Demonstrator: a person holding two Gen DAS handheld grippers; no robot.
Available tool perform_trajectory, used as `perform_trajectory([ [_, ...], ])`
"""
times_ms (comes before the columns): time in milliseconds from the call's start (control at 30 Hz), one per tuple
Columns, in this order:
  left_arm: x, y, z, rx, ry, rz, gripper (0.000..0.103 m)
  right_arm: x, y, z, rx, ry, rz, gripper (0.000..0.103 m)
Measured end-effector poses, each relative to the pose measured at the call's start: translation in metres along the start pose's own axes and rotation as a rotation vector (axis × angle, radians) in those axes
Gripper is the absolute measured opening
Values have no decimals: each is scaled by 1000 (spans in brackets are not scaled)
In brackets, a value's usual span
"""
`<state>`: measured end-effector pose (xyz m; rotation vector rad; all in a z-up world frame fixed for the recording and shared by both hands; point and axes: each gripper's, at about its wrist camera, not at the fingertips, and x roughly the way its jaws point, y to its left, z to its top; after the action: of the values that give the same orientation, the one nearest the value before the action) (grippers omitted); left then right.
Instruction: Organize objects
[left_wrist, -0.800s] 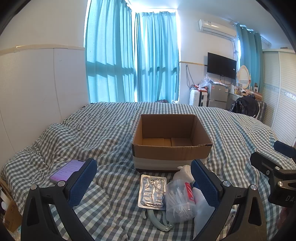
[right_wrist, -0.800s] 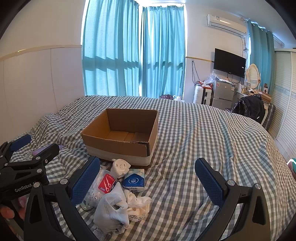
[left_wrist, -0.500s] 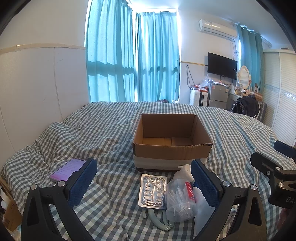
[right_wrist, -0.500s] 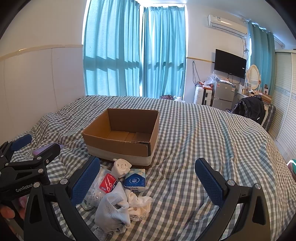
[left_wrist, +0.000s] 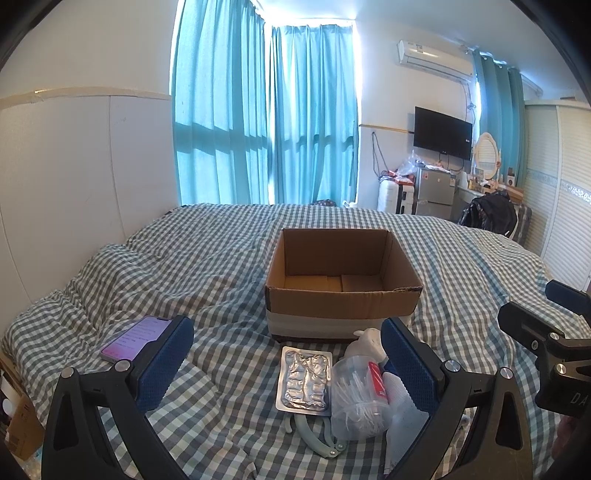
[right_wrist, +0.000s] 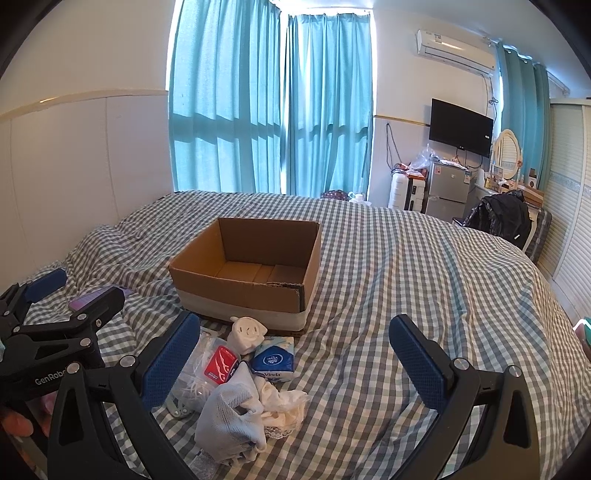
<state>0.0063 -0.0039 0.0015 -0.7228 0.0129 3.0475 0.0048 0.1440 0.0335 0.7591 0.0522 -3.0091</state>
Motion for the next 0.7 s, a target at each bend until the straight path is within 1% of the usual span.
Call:
perform_trajectory([
  [400,-9,-4,3,14,-20,17,103,-5,1,1,-4,-6,-12,103],
  [533,-8,-4,1,24,-2,30,103,-4,0,0,5,7,-12,103],
  [600,-5,-6,-1,36,15,46,103,-3,0,-1,2,15,-9,103],
  [700,0,-8,-7,53,39,50,103,1,1,-4,1,36,-14,103],
])
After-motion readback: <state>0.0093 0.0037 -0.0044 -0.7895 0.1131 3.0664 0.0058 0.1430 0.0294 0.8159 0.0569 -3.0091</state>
